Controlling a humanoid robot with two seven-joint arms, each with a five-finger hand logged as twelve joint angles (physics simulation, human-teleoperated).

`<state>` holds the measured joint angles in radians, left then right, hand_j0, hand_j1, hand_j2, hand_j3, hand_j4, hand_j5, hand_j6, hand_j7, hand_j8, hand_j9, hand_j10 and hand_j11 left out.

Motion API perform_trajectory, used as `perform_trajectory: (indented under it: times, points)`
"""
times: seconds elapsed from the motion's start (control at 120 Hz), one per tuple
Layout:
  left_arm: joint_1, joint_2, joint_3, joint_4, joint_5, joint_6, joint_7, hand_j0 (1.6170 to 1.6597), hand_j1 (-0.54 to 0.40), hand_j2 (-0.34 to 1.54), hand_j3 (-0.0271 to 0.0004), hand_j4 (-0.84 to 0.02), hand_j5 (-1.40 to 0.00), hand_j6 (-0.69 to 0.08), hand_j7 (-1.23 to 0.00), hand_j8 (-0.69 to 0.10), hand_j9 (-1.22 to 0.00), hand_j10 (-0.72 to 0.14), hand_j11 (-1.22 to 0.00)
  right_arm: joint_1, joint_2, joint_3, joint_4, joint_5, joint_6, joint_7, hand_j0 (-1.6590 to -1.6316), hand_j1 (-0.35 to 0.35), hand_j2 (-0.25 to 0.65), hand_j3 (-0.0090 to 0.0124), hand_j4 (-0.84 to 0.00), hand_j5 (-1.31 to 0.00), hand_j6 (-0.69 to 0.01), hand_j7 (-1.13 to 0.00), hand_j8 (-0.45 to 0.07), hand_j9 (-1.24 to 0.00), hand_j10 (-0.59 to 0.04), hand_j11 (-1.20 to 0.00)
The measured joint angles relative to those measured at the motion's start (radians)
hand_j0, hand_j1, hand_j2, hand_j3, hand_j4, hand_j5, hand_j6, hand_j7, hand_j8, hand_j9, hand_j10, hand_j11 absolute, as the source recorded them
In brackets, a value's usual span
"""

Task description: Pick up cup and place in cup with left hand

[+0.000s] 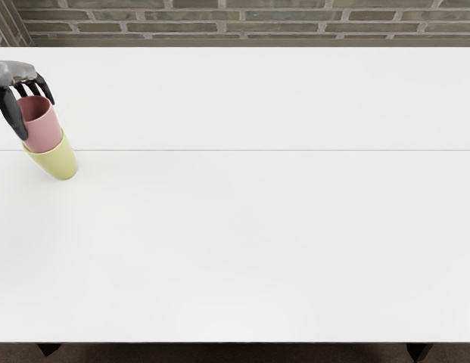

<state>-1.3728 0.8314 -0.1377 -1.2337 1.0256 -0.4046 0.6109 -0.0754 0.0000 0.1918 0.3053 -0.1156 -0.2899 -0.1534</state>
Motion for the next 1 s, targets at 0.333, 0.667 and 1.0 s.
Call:
perform_trajectory:
  times: [0.333,0.667,1.0]
  points:
    - [0.015,0.0,-0.001,0.002,0.003,0.005,0.0,1.6565,-0.099,0.09,0.0,-0.45,-0.55,-0.332,-0.58,-0.346,-0.57,-0.437,-0.57,0.0,0.0,0.0,0.0,0.0,0.0,0.0,-1.6581,-0.316,-0.006,0.0,-0.027,-0.04,-0.027,-0.04,-0.027,-0.04,-0.027,-0.04]
    - [0.015,0.0,-0.009,0.004,0.001,0.017,0.0,1.6577,0.203,0.03,0.0,-0.143,-0.17,-0.121,-0.18,-0.123,-0.18,-0.14,-0.18,0.0,0.0,0.0,0.0,0.0,0.0,0.0,-1.6581,-0.316,-0.006,0.0,-0.027,-0.04,-0.027,-0.04,-0.027,-0.04,-0.027,-0.04]
    - [0.01,-0.015,-0.011,0.005,-0.033,0.017,0.0,1.658,0.292,0.01,0.0,-0.059,-0.07,-0.056,-0.07,-0.056,-0.07,-0.058,-0.07,0.0,0.0,0.0,0.0,0.0,0.0,0.0,-1.6581,-0.316,-0.006,0.0,-0.027,-0.04,-0.027,-0.04,-0.027,-0.04,-0.027,-0.04]
